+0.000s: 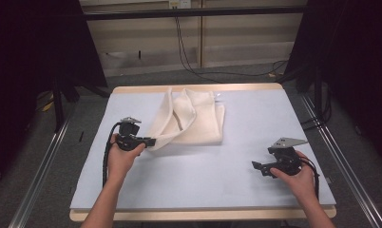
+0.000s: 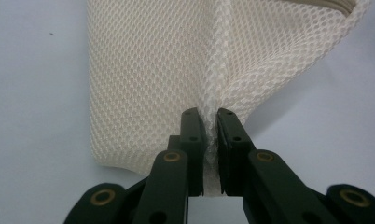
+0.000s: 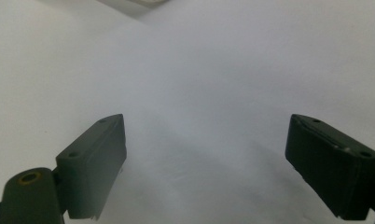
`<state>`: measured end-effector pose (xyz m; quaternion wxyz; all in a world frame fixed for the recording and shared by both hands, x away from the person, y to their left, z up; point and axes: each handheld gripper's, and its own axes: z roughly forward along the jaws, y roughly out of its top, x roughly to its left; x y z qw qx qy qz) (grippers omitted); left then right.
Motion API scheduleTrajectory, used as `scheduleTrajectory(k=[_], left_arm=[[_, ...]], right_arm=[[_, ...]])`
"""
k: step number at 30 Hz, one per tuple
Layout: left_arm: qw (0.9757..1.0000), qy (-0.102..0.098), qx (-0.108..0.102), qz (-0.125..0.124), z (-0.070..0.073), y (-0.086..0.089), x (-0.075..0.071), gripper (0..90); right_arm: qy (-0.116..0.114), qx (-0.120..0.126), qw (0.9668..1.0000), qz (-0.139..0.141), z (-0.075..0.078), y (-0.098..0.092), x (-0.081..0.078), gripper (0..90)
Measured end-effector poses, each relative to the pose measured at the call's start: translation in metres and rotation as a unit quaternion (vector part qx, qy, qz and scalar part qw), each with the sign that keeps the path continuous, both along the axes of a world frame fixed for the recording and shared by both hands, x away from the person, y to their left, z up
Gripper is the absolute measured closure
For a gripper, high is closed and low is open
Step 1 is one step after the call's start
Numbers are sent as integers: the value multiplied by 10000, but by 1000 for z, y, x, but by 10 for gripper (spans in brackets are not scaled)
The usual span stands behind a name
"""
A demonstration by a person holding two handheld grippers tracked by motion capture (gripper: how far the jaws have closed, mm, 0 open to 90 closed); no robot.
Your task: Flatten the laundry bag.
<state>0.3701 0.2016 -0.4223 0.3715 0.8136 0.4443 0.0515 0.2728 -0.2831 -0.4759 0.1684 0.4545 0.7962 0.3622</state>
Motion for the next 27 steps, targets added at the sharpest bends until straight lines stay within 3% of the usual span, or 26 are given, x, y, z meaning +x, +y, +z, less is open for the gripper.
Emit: scheduleTrajectory(k=[13,27], left_arm=[[9989,13,-147,434,6,20,8,816],[9968,73,-120,785,3,46,20,801]], right_arm=[[24,-15,10000,50,-1,3,0,129],[53,4,9998,169,2,7,3,156]])
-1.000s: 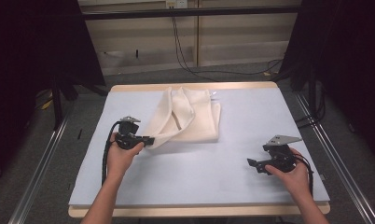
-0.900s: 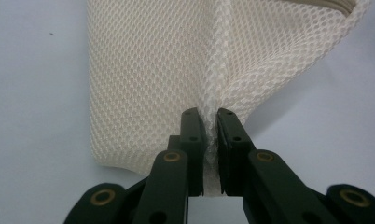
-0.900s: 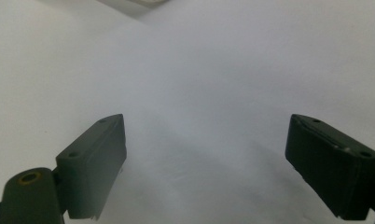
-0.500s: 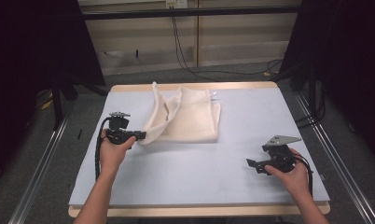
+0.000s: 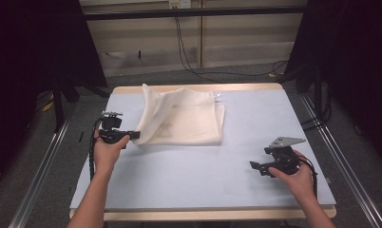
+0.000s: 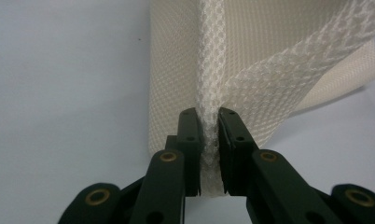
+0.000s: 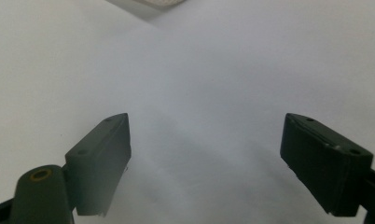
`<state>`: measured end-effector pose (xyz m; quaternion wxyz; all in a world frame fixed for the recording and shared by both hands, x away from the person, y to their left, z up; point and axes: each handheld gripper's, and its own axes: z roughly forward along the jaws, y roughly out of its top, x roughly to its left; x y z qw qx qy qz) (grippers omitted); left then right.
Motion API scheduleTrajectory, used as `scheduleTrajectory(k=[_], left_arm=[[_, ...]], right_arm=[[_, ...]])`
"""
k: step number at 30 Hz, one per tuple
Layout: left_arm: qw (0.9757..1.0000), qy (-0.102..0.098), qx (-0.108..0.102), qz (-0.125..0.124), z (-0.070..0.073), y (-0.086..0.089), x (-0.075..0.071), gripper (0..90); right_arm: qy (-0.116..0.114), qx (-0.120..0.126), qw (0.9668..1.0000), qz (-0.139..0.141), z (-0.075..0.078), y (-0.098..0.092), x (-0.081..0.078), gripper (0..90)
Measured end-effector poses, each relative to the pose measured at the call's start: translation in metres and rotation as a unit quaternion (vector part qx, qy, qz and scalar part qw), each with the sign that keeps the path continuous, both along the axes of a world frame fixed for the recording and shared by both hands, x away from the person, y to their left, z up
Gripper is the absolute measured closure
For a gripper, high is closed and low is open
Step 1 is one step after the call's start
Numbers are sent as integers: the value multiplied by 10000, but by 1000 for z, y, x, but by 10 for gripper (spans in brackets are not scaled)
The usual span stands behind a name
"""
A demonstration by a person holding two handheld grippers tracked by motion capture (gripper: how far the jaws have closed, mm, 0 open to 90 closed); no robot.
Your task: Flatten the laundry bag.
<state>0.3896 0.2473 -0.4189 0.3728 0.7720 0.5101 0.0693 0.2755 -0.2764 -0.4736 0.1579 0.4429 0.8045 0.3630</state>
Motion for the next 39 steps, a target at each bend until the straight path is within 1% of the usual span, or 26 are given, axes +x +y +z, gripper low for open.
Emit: scheduleTrajectory(k=[1,2,5,6,7,9,10,11,16,18,23,26,27,28,29,30,31,32,34,35,36,38,39], left_arm=[[10000,-11,-48,69,0,1,1,800],[10000,14,-6,26,0,3,1,800],[10000,0,-14,85,-1,7,3,796],[9999,-10,-70,141,-1,8,3,795],[9999,-7,-20,110,0,10,4,793],[9999,-5,-33,150,-1,13,5,792],[9998,-15,-39,168,-1,13,5,791],[9997,-12,-94,212,-1,13,5,791],[9998,-20,-43,188,-2,17,7,783],[9998,-3,-43,205,-3,19,9,781],[9996,18,-65,260,-3,24,12,779],[9997,46,-37,240,-4,27,14,771],[9995,39,-114,305,-5,27,15,763],[9995,47,-88,311,-5,28,16,763],[9993,46,-100,360,-6,29,17,755],[9994,46,-33,350,-6,32,18,725],[9990,32,-43,437,-6,33,19,705],[9987,18,-24,502,-7,35,19,705],[9983,-14,17,587,-7,39,20,670],[9977,-31,9,681,-7,39,19,655],[9977,-54,91,662,-7,42,19,635],[9967,-76,53,804,-6,45,18,579],[9968,-47,98,788,-6,47,17,554]], right_arm=[[22,28,10000,17,0,1,0,156],[15,-5,10000,36,0,2,0,156],[33,-17,10000,70,0,4,1,156],[35,-22,10000,76,0,5,1,156],[46,-15,10000,73,0,5,1,156],[85,31,10000,37,0,6,2,156],[40,29,10000,64,1,6,3,156],[43,43,10000,48,1,7,4,156],[45,97,9999,92,5,14,12,169],[80,159,9998,98,5,16,15,169],[104,168,9996,182,4,23,23,168],[183,174,9995,188,2,26,27,167],[192,219,9994,190,1,28,31,167],[192,219,9994,190,1,28,31,167],[194,240,9993,202,1,28,32,167],[219,241,9993,197,0,30,34,167],[213,261,9992,212,0,30,35,167],[213,261,9992,212,0,30,35,167],[234,274,9991,204,1,32,36,167],[213,273,9992,210,1,32,36,167],[238,262,9992,201,1,33,36,167],[230,221,9993,215,1,35,37,167],[250,189,9993,204,1,36,36,167]])
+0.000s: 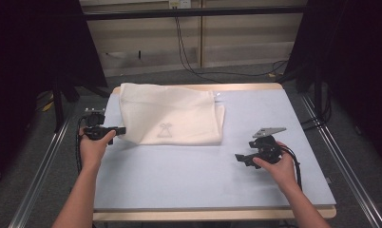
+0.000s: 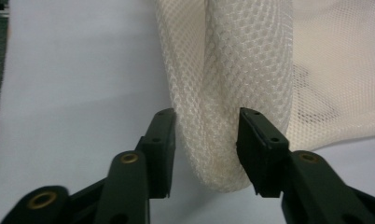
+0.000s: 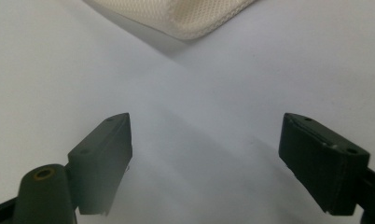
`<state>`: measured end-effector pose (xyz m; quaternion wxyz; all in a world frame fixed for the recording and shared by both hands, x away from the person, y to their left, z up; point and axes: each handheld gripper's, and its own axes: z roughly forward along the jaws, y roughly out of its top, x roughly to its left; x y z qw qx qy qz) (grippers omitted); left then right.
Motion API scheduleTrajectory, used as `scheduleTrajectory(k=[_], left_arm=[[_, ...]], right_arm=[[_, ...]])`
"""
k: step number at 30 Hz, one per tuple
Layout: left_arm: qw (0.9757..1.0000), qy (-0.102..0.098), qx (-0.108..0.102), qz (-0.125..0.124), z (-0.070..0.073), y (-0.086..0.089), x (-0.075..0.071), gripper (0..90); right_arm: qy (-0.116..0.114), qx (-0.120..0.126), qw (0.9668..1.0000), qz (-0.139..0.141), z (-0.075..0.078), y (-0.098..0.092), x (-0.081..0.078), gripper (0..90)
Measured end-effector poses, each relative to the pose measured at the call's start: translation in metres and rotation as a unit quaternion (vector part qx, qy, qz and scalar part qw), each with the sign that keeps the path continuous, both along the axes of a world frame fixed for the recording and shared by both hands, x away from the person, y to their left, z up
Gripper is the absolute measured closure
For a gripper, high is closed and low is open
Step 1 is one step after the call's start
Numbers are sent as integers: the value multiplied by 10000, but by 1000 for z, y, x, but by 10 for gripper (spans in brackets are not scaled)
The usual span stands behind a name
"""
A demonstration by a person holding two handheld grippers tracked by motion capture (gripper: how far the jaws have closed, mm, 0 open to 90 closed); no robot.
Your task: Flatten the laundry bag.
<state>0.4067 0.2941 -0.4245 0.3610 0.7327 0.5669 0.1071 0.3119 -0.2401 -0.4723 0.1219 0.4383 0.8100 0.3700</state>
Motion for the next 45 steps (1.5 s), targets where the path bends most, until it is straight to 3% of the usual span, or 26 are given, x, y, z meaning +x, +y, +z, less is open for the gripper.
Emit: scheduleTrajectory(k=[3,6,9,10,11,12,13,17,25,29,34,35,37,40,42,45], left_arm=[[9999,-36,64,117,2,4,-2,453],[9998,-31,46,204,4,8,-4,397],[9997,76,177,173,4,13,-5,364],[9995,80,110,278,3,13,-6,355],[9995,64,213,212,4,15,-7,348],[9996,57,127,264,4,15,-8,347],[9996,97,238,139,5,18,-8,341],[9998,52,174,96,4,19,-6,336],[9998,99,131,69,-7,20,15,341],[9999,-14,162,-47,-6,17,28,384],[9998,126,172,-3,-8,15,42,401],[9999,72,89,99,-10,15,44,403],[9999,155,25,60,-12,18,48,413],[9996,269,-3,3,-19,19,52,446],[9994,346,-34,-53,-21,19,53,504],[9991,383,-73,-194,-21,17,53,688]], right_arm=[[30,32,10000,32,1,7,1,170],[-29,24,10000,88,4,13,2,179],[-8,98,9999,122,6,16,4,192],[-39,89,9999,116,7,18,6,195],[-43,110,9998,147,7,19,8,200],[-45,115,9999,118,8,22,9,204],[-23,144,9998,140,9,24,11,210],[-48,212,9997,150,10,34,18,232],[-44,481,9988,-100,15,49,39,254],[10,654,9972,-362,19,55,52,273],[67,766,9954,-563,22,62,72,281],[65,761,9952,-614,22,64,76,282],[87,830,9945,-625,23,66,84,301],[83,726,9955,-598,23,71,97,334],[122,712,9953,-643,22,73,105,341],[342,765,9941,-682,17,78,119,419]])
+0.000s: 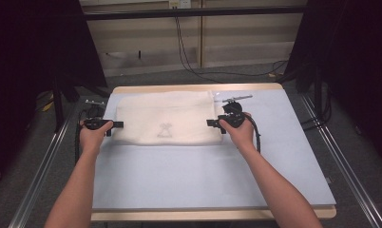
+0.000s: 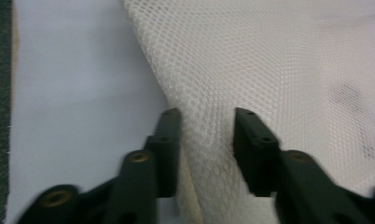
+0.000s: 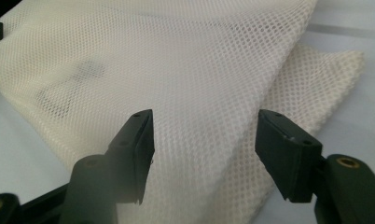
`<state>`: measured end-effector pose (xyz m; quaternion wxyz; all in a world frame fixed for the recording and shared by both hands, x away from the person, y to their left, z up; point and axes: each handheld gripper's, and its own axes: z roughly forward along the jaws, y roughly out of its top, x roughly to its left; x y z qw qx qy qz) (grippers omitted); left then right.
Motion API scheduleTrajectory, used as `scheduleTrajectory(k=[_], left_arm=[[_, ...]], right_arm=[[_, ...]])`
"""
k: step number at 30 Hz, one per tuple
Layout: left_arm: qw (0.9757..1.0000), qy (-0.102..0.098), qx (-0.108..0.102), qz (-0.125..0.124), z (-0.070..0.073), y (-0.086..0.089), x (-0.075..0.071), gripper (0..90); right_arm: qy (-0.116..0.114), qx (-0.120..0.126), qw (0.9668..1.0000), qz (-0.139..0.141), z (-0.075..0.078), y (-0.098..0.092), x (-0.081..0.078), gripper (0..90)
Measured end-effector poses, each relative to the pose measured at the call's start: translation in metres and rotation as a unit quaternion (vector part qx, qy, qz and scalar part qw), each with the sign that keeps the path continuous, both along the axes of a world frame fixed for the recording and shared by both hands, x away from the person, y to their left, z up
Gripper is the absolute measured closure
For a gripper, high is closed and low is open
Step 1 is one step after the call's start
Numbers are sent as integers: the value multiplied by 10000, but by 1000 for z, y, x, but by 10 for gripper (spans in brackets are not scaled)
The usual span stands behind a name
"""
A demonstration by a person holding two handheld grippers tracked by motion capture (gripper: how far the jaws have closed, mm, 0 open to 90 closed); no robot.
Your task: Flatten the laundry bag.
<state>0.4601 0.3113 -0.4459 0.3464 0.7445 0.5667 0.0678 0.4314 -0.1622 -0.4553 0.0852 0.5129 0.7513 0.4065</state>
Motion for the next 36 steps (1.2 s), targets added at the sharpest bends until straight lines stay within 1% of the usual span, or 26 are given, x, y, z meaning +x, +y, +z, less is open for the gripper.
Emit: scheduleTrajectory(k=[1,2,3,4,5,6,7,8,9,10,11,13,14,16,17,18,19,20,22,23,24,25,27,28,31,36], left_arm=[[10000,2,-74,-64,0,-1,0,715],[9999,28,-97,-93,1,-2,-1,793],[9999,27,-110,-83,1,-4,-2,823],[9998,50,-161,-115,2,-5,-3,823],[9997,31,-88,-207,4,-5,-5,836],[9997,-20,-51,-225,7,-6,-7,843],[9997,-78,-90,-216,10,-7,-10,845],[9995,-132,-107,-284,13,-8,-12,846],[9990,-207,-21,-404,16,-9,-15,846],[9986,-270,12,-449,18,-13,-19,847],[9982,-330,22,-494,20,-17,-23,847],[9962,-438,270,-697,24,-24,-32,848],[9956,-482,296,-753,25,-29,-36,848],[9940,-567,388,-855,26,-37,-44,850],[9934,-612,390,-887,24,-40,-48,850],[9937,-547,321,-920,22,-41,-52,852],[9940,-533,355,-883,19,-44,-56,852],[9933,-495,450,-944,16,-44,-58,852],[9936,-425,381,-971,9,-45,-64,854],[9937,-395,382,-972,5,-46,-66,854],[9944,-350,352,-931,2,-46,-69,854],[9946,-318,335,-928,-2,-43,-73,855],[9948,-315,330,-912,-5,-42,-77,855],[9954,-312,284,-855,-7,-41,-80,855],[9959,-239,257,-837,-11,-36,-88,855],[9968,-273,198,-721,-19,-30,-98,855]], right_arm=[[66,-14,10000,14,-1,1,2,455],[114,29,9999,31,-3,2,6,511],[151,99,9998,102,-4,3,7,653],[151,99,9998,102,-4,3,7,653],[187,97,9997,129,-4,3,7,700],[253,188,9993,196,-4,1,6,778],[167,302,9991,251,-2,-1,5,802],[16,322,9991,264,1,-3,2,816],[-68,361,9988,328,4,-5,0,822],[-136,406,9983,395,7,-6,-4,829],[-293,403,9977,462,10,-6,-7,832],[-509,382,9961,613,16,-6,-15,832],[-646,332,9948,714,18,-5,-20,835],[-761,206,9916,1027,20,-2,-29,837],[-839,114,9895,1172,21,0,-35,839],[-895,97,9873,1312,21,2,-42,840],[-912,109,9847,1481,21,4,-49,841],[-945,37,9821,1629,19,6,-56,841],[-1012,-81,9761,1920,14,10,-70,841],[-983,-136,9741,2031,11,11,-75,841],[-957,-171,9731,2091,7,10,-81,841],[-881,-104,9725,2152,-1,7,-89,841],[-835,-103,9733,2135,-3,5,-92,841],[-793,-88,9736,2140,-7,3,-96,841],[-689,-150,9729,2204,-14,-1,-104,841],[-527,-89,9754,2138,-19,-7,-113,841]])
